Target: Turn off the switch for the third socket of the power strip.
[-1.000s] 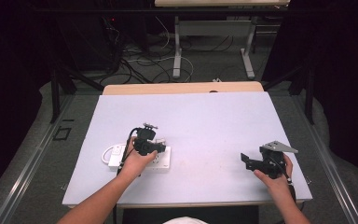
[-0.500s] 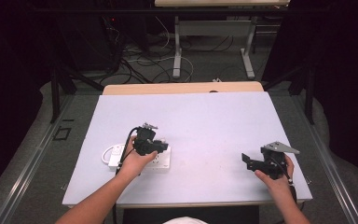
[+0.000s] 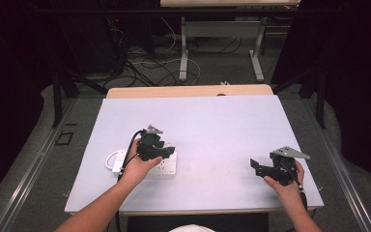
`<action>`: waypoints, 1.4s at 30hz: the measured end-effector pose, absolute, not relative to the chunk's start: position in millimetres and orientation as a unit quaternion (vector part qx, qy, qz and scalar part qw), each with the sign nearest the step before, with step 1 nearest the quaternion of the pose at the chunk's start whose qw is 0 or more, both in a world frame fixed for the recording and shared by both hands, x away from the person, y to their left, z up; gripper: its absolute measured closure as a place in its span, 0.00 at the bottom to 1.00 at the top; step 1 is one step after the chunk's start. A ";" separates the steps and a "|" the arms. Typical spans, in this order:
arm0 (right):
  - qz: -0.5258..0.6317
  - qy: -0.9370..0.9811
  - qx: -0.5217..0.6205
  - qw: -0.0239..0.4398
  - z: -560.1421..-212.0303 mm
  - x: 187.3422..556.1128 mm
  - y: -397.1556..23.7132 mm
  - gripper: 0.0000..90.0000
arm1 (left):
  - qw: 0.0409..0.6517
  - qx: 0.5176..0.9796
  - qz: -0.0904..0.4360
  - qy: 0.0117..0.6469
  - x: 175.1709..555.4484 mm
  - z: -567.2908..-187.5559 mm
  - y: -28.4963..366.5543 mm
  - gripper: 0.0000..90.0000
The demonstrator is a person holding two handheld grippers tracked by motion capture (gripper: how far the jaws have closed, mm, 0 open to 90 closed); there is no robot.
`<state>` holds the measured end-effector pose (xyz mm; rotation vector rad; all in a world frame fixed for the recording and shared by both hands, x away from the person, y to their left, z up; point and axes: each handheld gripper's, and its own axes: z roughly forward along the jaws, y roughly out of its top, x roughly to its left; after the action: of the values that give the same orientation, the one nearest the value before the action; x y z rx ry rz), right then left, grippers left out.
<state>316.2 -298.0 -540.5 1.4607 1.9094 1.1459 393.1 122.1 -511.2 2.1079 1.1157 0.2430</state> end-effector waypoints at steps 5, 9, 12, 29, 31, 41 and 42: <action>0.418 0.695 0.533 0.241 -541.1 316.7 -298.3 0.17 | 0.369 0.814 0.098 0.437 392.4 -506.5 125.3 0.49; 0.417 0.697 0.532 0.238 -540.8 316.5 -298.5 0.17 | 0.373 0.811 0.106 0.438 391.0 -501.6 128.6 0.48; 0.418 0.696 0.533 0.240 -541.1 316.7 -298.2 0.17 | 0.371 0.810 0.109 0.440 389.7 -498.1 132.4 0.47; 0.418 0.695 0.533 0.241 -541.0 316.7 -298.3 0.17 | 0.399 0.791 0.142 0.441 380.2 -477.8 159.6 0.33; 0.418 0.695 0.533 0.241 -541.1 316.7 -298.4 0.17 | 0.409 0.784 0.140 0.445 378.7 -476.6 163.9 0.33; 0.417 0.697 0.531 0.239 -540.6 316.4 -298.3 0.17 | 0.435 0.759 0.128 0.468 367.3 -471.5 180.9 0.29; 0.417 0.697 0.532 0.239 -540.6 316.4 -298.3 0.17 | 0.437 0.755 0.129 0.471 366.2 -471.7 182.1 0.27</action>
<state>316.4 -298.3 -540.6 1.4557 1.9099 1.1429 366.2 182.1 -471.7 1.8789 1.1722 0.3196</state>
